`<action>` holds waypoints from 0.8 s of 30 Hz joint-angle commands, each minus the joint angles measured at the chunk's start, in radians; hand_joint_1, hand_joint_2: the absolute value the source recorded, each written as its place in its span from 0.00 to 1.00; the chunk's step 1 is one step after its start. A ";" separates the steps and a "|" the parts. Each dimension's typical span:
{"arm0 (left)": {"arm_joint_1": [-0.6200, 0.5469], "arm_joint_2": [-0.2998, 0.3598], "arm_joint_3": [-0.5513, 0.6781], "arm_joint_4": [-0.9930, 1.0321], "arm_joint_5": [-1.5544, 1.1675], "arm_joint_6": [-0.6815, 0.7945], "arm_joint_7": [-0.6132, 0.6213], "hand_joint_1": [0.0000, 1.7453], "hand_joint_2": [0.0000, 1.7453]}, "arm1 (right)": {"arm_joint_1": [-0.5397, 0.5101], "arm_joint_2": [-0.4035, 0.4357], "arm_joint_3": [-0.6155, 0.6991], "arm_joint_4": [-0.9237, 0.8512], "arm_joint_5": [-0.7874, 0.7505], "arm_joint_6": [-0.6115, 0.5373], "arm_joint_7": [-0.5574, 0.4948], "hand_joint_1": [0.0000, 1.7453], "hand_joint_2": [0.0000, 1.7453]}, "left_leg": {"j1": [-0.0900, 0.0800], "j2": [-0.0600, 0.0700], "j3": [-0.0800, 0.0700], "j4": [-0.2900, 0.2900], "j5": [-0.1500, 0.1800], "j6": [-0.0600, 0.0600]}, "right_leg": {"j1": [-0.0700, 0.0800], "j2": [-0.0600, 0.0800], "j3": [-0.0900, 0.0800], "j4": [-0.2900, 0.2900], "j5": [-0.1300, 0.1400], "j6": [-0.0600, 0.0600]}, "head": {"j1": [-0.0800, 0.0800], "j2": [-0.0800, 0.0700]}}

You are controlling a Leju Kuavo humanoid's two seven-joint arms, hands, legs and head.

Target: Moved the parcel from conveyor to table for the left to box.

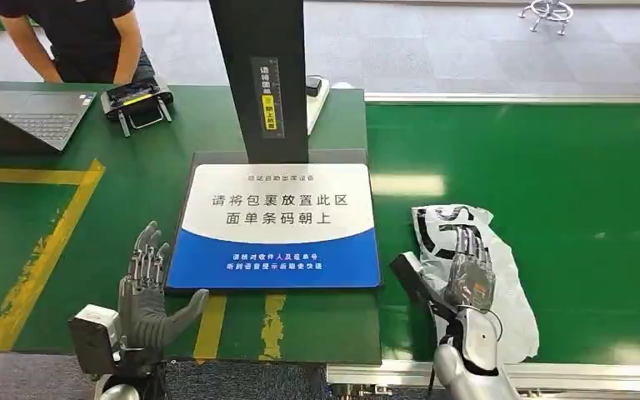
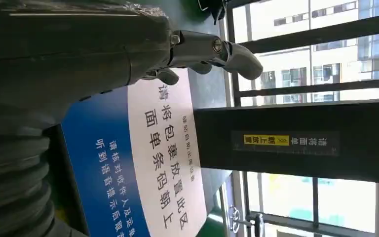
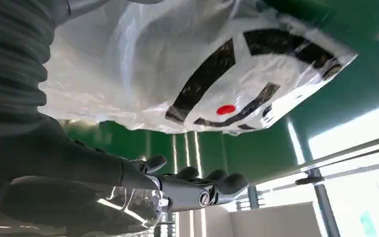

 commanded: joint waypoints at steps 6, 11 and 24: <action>-0.039 0.059 -0.050 0.083 0.017 -0.009 0.003 0.00 1.00 | 0.034 -0.008 -0.195 -0.040 -0.007 0.208 0.077 0.00 1.00 | 0.000 -0.001 0.001 -0.001 0.001 0.000 | 0.000 -0.002 0.001 -0.001 0.000 -0.002 | 0.000 0.000; -0.059 0.050 -0.050 0.097 0.016 -0.016 0.006 0.00 1.00 | 0.026 -0.013 -0.195 0.048 -0.027 0.310 0.072 0.00 1.00 | 0.000 -0.001 0.002 -0.003 0.002 0.000 | 0.001 -0.002 0.002 -0.003 0.001 -0.003 | 0.000 0.000; -0.058 0.046 -0.046 0.092 0.016 -0.015 0.011 0.00 1.00 | 0.003 -0.025 -0.174 0.112 -0.020 0.368 0.076 0.00 1.00 | 0.000 -0.002 0.004 -0.004 0.002 0.000 | 0.001 -0.002 0.005 -0.005 0.002 -0.004 | 0.000 0.000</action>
